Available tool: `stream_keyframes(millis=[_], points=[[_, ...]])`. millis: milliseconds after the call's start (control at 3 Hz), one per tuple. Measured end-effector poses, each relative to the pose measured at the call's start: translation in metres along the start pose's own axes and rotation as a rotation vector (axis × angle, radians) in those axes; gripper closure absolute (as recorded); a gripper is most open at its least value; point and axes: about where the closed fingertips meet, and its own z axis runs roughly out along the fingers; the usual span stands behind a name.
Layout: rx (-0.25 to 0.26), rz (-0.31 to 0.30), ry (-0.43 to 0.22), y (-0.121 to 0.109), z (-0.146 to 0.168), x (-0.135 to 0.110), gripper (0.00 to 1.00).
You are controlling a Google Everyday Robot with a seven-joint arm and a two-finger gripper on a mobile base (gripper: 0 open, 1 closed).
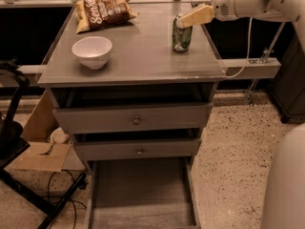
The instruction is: Place green can into bottom drawer
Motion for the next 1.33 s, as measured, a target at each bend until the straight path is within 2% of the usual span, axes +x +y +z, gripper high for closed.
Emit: stream_keyframes(millis=[333,667,1000,1333], points=[[0.025,0.048,-0.051,-0.015,0.033,0.01,0.0],[0.017,0.153,-0.146,-0.013,0.047,0.025,0.0],[0.01,0.261,-0.24,-0.007,0.054,0.041,0.19],[-0.005,0.304,-0.296,0.001,0.063,0.044,0.41]])
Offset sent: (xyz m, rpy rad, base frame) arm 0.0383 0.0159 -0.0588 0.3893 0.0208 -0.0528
